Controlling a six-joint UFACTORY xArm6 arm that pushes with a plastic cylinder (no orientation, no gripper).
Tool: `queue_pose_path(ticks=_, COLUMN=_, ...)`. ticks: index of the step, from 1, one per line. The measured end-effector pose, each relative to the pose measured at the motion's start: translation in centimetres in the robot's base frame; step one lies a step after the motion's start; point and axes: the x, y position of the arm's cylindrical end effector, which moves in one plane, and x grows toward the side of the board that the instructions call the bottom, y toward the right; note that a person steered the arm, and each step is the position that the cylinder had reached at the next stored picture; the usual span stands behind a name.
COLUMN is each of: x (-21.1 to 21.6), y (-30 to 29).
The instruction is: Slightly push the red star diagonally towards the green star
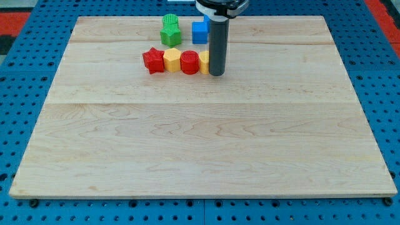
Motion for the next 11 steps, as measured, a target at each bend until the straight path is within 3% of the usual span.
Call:
queue_pose_path(ticks=2, x=-1.1, y=-0.6)
queue_pose_path(ticks=3, x=3.5, y=-0.7)
queue_pose_path(ticks=5, x=2.1, y=-16.1)
queue_pose_path(ticks=7, x=1.6, y=-12.7)
queue_pose_path(ticks=11, x=0.0, y=-13.8)
